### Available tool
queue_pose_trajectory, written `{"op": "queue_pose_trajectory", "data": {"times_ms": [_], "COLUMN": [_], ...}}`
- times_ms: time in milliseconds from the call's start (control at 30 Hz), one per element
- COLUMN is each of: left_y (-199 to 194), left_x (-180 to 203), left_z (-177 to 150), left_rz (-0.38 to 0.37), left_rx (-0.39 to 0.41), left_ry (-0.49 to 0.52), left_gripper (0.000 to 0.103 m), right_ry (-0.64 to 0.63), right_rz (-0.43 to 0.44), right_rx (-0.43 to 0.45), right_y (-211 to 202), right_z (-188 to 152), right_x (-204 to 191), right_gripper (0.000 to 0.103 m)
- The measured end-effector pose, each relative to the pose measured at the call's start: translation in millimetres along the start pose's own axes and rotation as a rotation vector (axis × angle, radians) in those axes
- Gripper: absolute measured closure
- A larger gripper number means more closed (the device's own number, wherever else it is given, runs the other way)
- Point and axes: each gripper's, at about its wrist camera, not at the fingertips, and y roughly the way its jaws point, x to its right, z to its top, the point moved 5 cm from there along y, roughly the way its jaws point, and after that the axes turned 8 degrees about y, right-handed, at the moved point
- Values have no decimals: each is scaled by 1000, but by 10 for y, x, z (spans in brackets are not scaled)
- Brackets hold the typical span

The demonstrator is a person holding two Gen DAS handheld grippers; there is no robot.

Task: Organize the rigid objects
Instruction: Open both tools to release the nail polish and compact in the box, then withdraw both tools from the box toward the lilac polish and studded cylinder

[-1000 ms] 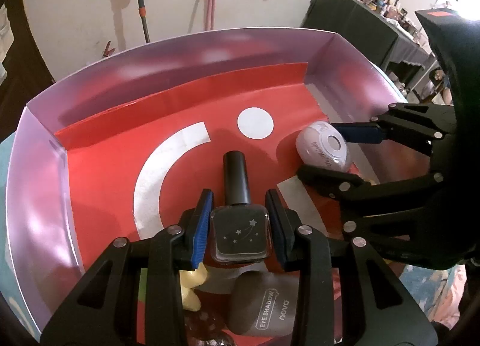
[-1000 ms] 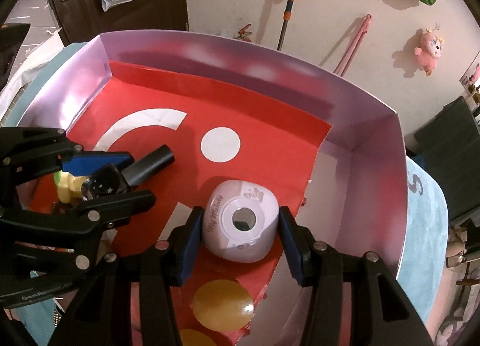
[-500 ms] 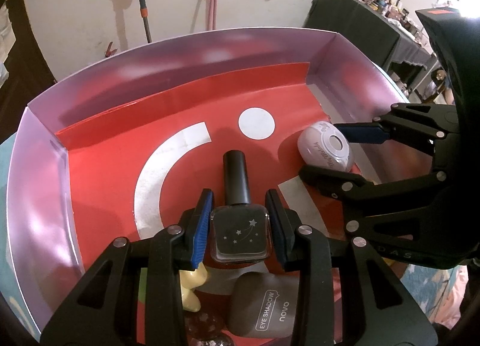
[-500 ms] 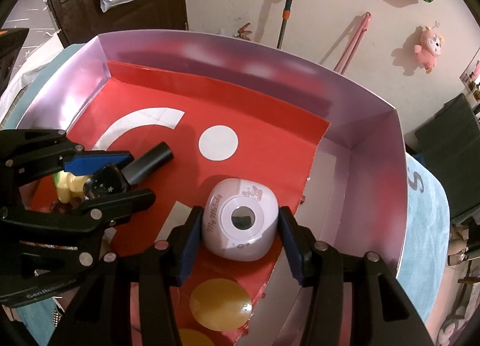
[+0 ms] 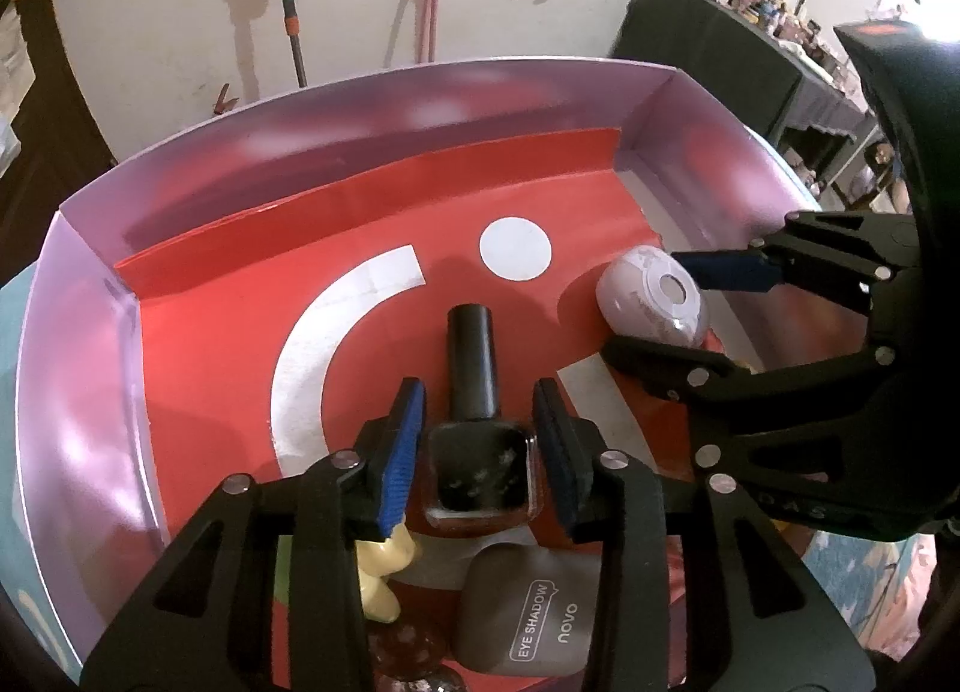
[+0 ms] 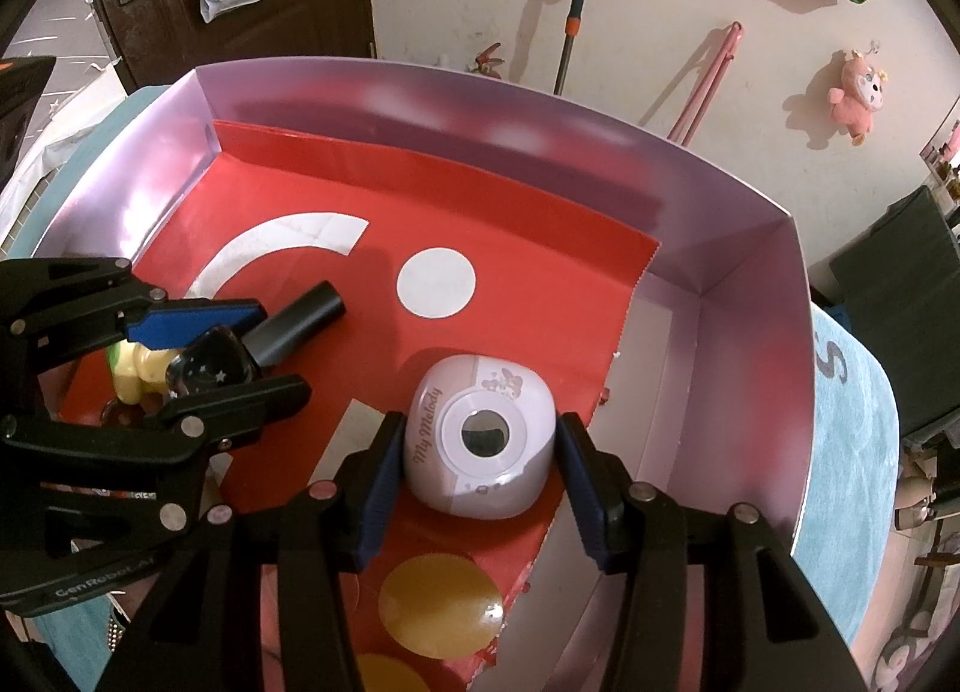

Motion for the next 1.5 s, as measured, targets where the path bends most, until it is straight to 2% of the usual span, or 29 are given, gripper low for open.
{"op": "queue_pose_trajectory", "data": {"times_ms": [67, 167, 400, 500, 600, 667, 733, 900, 1167, 1300, 1367, 1500], "left_y": [-28, -78, -192, -290, -419, -531, -662, -1091, -1750, -2011, -2105, -2199], "left_x": [-28, -67, -40, -20, 0, 32, 74, 193, 417, 562, 616, 699], "left_z": [2, 6, 8, 0, -22, -53, -93, -241, -661, -874, -974, -1198], "left_rz": [1, 4, 3, 5, 4, 10, 18, 53, 107, 168, 200, 263], "left_rx": [11, 24, 43, 61, 85, 104, 124, 206, 367, 438, 474, 520], "left_ry": [-10, -16, -9, -16, -27, -33, -36, -51, -92, -75, -74, -85], "left_gripper": [58, 53, 51, 47, 44, 42, 37, 29, 21, 16, 8, 7], "right_ry": [-1, 1, -1, 1, 1, 7, 13, 35, 80, 90, 94, 101], "right_rz": [1, 0, -2, 0, -1, -7, -11, -22, 18, 11, 11, 8], "right_rx": [-2, -4, -5, 3, 16, 35, 53, 105, 231, 293, 323, 391], "right_y": [-1, -9, -43, -97, -203, -312, -436, -850, -1561, -1840, -1943, -2141], "right_z": [-6, -10, -39, -67, -109, -147, -189, -334, -672, -963, -1096, -1425], "right_x": [2, 7, -10, -22, -23, -23, -22, -37, -123, -190, -219, -295], "right_gripper": [50, 50, 48, 46, 44, 36, 35, 33, 17, 12, 6, 2]}}
